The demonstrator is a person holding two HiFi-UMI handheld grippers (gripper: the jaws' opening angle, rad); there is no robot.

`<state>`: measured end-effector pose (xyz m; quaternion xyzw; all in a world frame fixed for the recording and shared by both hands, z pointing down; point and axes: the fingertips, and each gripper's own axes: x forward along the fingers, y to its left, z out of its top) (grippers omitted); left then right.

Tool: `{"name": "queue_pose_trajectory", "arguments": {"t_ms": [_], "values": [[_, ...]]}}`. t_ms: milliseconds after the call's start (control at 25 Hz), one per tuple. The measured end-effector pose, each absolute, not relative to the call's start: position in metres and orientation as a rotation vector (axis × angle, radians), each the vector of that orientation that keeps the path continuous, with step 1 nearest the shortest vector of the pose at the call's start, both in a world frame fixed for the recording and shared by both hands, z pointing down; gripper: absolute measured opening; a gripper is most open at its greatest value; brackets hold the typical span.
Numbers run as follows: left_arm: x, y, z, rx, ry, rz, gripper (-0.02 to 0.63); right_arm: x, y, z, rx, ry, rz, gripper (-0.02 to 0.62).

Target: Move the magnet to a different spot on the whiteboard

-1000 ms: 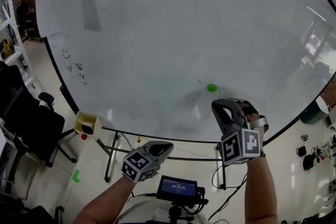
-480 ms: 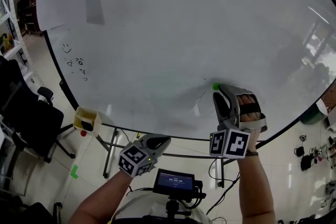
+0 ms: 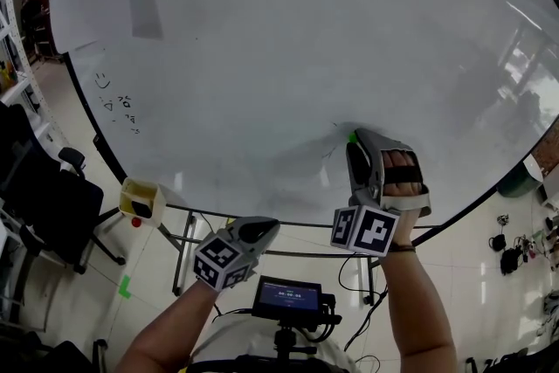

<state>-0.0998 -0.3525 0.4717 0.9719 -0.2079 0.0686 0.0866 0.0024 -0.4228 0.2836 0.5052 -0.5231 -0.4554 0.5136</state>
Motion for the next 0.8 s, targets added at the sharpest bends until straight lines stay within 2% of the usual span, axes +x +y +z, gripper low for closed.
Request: {"name": "queue_pose_trajectory", "arguments": {"t_ms": [240,320,800], "values": [[-0.102,-0.349,0.474,2.895,-0.618,0.218,0.034,0.003,-0.423,0.285,1.225,-1.26,-1.087,0.17],[-0.103,-0.347,0.474,2.893,-0.619,0.222,0.034,0.003,-0.422,0.284,1.224,-1.258,-1.09,0.147],[-0.106,-0.341,0.469,2.903,-0.616,0.224,0.034,0.007,-0.423,0.284,1.233,-1.259,-1.06,0.147]]}}
